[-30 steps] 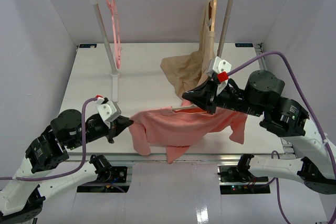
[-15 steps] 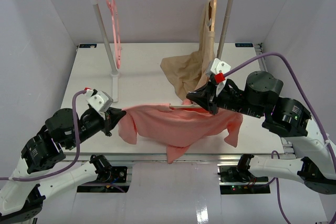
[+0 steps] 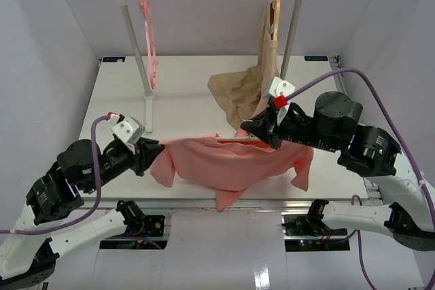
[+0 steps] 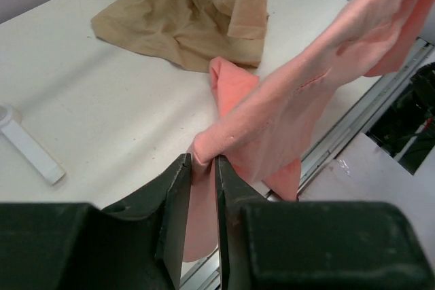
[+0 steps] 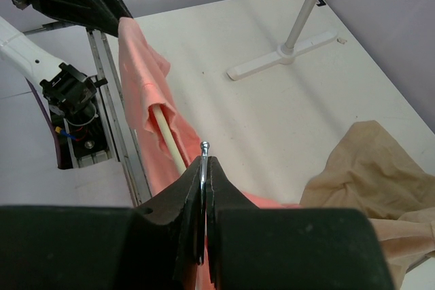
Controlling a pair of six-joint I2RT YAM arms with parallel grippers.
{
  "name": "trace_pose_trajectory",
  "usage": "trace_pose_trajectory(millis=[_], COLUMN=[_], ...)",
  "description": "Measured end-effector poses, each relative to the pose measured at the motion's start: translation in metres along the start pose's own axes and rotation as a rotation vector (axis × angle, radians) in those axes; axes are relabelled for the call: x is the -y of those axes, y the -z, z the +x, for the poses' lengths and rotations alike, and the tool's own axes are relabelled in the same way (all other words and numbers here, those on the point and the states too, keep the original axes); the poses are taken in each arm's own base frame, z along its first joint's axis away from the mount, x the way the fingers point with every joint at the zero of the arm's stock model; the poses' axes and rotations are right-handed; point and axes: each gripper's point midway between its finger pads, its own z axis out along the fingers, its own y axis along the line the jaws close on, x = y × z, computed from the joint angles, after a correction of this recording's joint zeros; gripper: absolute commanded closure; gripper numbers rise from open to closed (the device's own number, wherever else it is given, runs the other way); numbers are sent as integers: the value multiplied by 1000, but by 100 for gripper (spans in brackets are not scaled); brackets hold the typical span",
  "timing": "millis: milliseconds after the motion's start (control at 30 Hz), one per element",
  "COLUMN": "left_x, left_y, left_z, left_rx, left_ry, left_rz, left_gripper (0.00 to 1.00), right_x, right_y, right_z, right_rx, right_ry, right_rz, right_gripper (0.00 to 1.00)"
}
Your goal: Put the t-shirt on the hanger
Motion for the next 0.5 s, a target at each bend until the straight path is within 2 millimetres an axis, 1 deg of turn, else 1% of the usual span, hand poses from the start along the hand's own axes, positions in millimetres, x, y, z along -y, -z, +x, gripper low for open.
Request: trace_pose_trajectory(millis=[100, 200, 300, 400, 467, 500], left_x=[6, 14, 30, 49, 59, 64], left_y=[9, 18, 22, 20, 11, 4], left_z=[-9, -30, -46, -58, -65, -64], left_rx=[31, 93, 157, 171, 162, 147], left_ry=[-8, -23, -63, -97, -117, -126], left_rz=[41, 93, 192, 293, 348, 370], left_gripper=[47, 43, 40, 38, 36, 36], right_x=[0, -1, -3, -8, -11, -14], right_y=[-3, -8, -16, -26, -30, -31], right_z=[3, 6, 9, 12, 13, 13], right_rx=[-13, -26, -38, -47, -44, -38], right_ry=[-2, -5, -16, -28, -36, -40], right_rz=[-2, -8, -27, -54, -75, -87], right_gripper=[92, 92, 92, 92, 92, 92])
